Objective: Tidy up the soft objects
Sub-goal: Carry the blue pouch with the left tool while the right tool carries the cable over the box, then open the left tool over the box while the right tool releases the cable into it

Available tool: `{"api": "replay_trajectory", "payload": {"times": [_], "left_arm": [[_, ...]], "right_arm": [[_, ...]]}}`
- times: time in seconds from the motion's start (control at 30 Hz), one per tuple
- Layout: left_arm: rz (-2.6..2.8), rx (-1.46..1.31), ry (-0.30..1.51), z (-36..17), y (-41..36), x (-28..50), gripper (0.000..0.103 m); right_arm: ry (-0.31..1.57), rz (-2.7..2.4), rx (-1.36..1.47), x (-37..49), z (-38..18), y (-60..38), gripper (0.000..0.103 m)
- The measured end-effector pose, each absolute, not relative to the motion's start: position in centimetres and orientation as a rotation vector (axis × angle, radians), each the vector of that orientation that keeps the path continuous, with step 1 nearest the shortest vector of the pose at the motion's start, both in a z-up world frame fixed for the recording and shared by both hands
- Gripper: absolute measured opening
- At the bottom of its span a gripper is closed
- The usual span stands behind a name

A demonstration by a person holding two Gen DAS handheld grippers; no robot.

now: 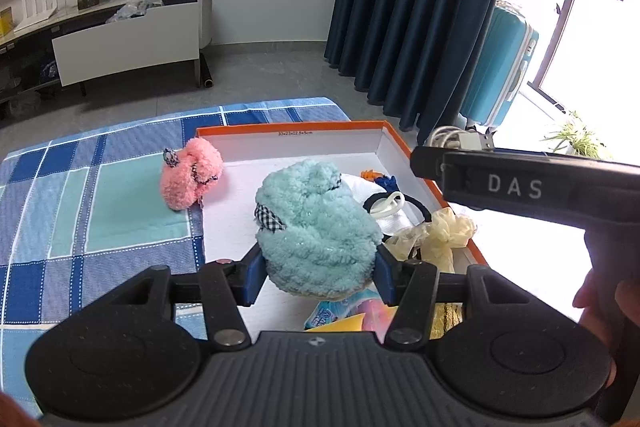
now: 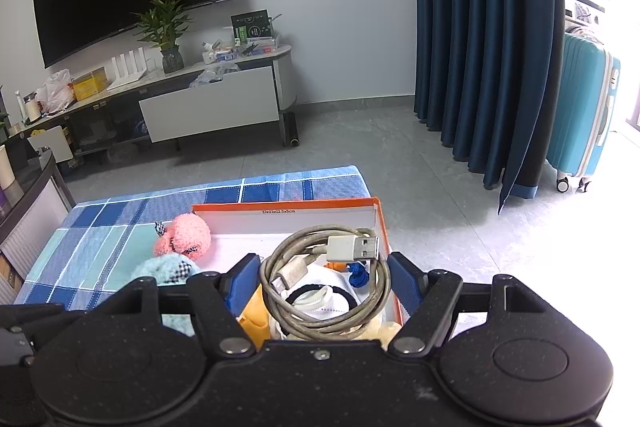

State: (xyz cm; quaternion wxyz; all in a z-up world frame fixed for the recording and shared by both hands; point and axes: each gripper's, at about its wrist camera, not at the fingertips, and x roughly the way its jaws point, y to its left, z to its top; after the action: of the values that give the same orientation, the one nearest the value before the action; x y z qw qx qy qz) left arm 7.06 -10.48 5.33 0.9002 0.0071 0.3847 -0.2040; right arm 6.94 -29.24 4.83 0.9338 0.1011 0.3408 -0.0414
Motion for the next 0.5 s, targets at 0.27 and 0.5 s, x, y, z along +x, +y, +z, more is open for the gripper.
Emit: {"api": "replay_trajectory", "payload": {"times": [0.27, 0.5], "left_arm": [[-0.459, 0.003, 0.811, 4.8, -11.0, 7.8, 0.055], [-0.48, -0.001, 0.822, 4.3, -11.3, 8.2, 0.055]], "right_arm": [[0.715, -0.068, 0.21, 9.1, 4.1, -29.6, 0.084], [0.707, -0.033, 0.189, 11.9, 3.6, -29.6, 0.085]]}}
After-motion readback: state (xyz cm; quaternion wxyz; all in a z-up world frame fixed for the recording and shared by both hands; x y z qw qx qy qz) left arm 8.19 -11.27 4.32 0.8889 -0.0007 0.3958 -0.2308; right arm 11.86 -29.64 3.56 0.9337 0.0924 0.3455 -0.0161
